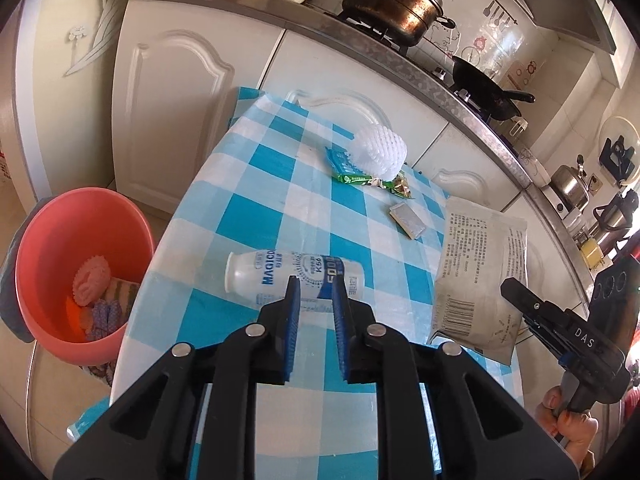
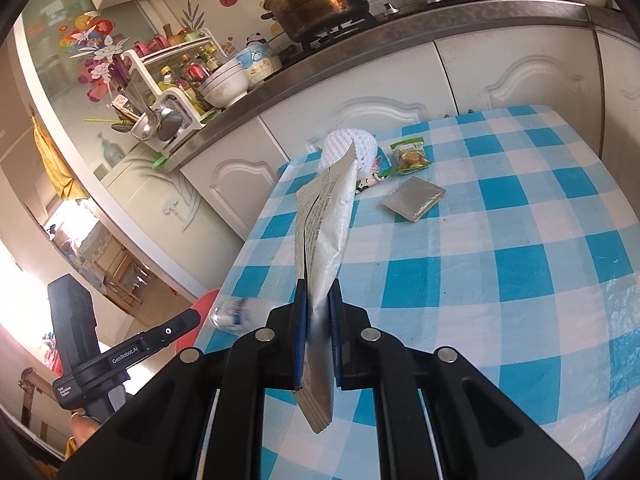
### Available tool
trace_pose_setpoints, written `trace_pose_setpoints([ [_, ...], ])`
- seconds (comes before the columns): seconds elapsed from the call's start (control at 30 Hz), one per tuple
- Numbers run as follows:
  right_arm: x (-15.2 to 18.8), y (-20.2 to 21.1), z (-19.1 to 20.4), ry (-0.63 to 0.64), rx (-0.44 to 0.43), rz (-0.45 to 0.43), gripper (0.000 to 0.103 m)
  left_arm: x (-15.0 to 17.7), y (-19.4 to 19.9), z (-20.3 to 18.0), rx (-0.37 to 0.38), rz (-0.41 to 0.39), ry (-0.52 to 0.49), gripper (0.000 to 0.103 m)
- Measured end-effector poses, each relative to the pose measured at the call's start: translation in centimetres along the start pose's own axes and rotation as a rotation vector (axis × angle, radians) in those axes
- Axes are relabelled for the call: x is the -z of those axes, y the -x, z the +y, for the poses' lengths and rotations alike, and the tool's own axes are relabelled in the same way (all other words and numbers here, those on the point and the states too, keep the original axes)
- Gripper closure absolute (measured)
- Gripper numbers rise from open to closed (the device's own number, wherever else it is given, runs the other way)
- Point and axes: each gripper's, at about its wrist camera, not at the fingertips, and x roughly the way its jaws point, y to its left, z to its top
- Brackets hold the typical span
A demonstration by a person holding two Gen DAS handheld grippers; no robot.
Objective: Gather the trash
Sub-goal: 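Lift the bottle and paper packet above the table with both tools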
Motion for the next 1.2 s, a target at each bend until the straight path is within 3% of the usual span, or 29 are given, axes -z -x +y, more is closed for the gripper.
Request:
trace_pose_setpoints([
  [0.17,0.3,-0.9,0.5,0.011,0.007,0.019,0.092,0.1,-0.6,1.9,0.013,0.025,0.038,0.085],
  [0.23,0.4,-1.1,0.6,0.015,0.012,0.028,0.092,0.1,-1.0,2.6,0.001,0.030,0.046,0.073],
  [0.3,0.5,-1.4,0.4,0.015,0.016,0.033,0.092,0.0,-1.5,3.3,-0.006,0.046,0.064,0.049],
  [0.37,0.5,-1.7,0.3,0.013,0.017,0.039,0.092,0.1,-1.8,3.6,-0.003,0.060,0.084,0.042],
  [0.4,0.5,-1.8,0.2,0.011,0.016,0.041,0.092,0.1,-2.2,3.5,-0.006,0.074,0.093,0.032],
  [0.47,0.6,-2.1,0.0,0.010,0.015,0.047,0.092,0.3,-2.8,3.0,-0.016,0.095,0.098,0.026],
  [0.67,0.7,-3.2,-0.9,0.000,0.019,0.067,0.092,0.7,-6.0,0.7,-0.075,0.155,0.058,0.026],
  [0.73,0.7,-3.3,-1.6,-0.011,0.021,0.070,0.092,0.5,-6.5,0.2,-0.111,0.139,0.034,0.026],
  [0.83,0.7,-3.4,-2.4,-0.028,0.019,0.071,0.092,0.3,-7.1,-0.2,-0.135,0.134,0.015,0.037],
  [0.9,0.7,-3.5,-2.9,-0.041,0.013,0.074,0.092,0.2,-7.5,-0.6,-0.157,0.133,-0.013,0.052],
  [0.97,0.7,-3.7,-3.3,-0.050,0.011,0.076,0.092,0.2,-7.9,-1.1,-0.175,0.130,-0.052,0.059],
  [1.2,0.6,-4.7,-3.7,-0.068,-0.011,0.091,0.092,0.2,-7.8,-0.9,-0.157,0.110,-0.067,0.060],
])
